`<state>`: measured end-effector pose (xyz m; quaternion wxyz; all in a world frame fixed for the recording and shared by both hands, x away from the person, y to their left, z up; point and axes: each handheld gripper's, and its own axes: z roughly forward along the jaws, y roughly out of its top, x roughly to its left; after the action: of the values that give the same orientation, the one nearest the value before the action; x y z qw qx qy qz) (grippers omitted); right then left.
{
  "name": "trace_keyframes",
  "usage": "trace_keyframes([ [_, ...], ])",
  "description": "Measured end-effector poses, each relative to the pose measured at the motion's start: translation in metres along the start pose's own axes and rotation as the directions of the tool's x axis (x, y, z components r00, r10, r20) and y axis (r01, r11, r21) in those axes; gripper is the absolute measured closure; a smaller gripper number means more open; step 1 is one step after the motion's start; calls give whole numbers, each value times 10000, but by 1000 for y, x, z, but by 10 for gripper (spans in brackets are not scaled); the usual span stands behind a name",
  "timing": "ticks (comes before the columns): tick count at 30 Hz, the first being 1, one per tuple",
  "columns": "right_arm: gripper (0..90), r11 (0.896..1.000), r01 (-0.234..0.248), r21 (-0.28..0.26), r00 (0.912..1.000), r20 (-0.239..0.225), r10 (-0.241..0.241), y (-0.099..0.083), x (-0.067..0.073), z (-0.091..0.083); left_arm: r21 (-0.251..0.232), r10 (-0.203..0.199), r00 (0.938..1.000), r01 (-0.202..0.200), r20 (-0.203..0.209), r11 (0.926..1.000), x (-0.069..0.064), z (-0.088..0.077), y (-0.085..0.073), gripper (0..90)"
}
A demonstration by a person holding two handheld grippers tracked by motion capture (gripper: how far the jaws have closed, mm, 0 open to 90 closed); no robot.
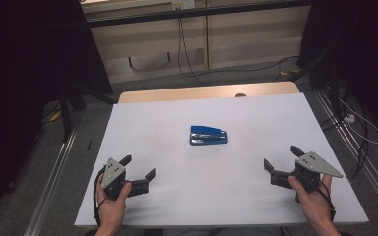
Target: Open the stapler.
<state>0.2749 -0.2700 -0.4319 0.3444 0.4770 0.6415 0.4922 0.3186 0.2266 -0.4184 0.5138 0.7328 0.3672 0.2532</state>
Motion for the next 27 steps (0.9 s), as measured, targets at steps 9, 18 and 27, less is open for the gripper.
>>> trace_keyframes([
  [9,11,9999,-7,129,9996,-287,11,-1,1,1,57,-51,10000,52,-49,10000,-1,4,1,33],
  [18,19,9995,-80,322,9989,-463,95,-2,3,9,182,-6,10000,7,-70,9998,1,3,0,33],
  [27,33,9994,-148,305,9922,-1231,184,-1,17,18,158,-85,9999,86,-118,9998,1,2,0,33],
])
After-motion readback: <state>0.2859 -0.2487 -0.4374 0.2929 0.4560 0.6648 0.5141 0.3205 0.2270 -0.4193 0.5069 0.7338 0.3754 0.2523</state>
